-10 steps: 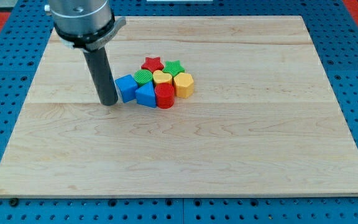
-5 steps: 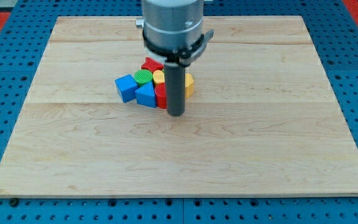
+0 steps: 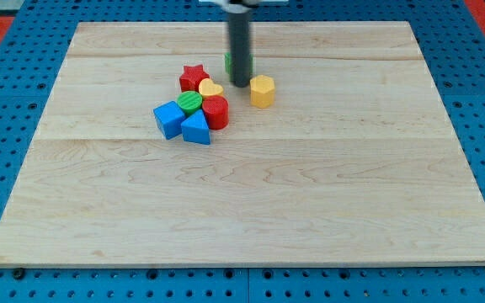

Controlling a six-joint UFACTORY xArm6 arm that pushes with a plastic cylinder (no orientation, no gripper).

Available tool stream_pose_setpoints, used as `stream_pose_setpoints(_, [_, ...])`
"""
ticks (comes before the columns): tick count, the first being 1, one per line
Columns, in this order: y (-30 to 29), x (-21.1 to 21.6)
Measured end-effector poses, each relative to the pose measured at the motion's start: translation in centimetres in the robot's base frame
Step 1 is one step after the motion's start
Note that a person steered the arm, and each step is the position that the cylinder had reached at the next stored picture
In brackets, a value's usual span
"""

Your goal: Move the green star to the top left of the board

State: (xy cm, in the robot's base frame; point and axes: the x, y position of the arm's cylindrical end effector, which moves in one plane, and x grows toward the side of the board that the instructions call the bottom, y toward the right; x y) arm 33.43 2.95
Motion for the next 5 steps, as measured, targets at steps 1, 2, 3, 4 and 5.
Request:
stream_pose_setpoints(1, [3.8, -1.2])
stream_pose_setpoints(2, [2.5, -5.6])
stream_pose_setpoints(3, [-3.1, -6.1])
stream_pose_setpoints(4, [-0.4, -4.2])
stream_pose_setpoints(5, [-0.1, -1.3])
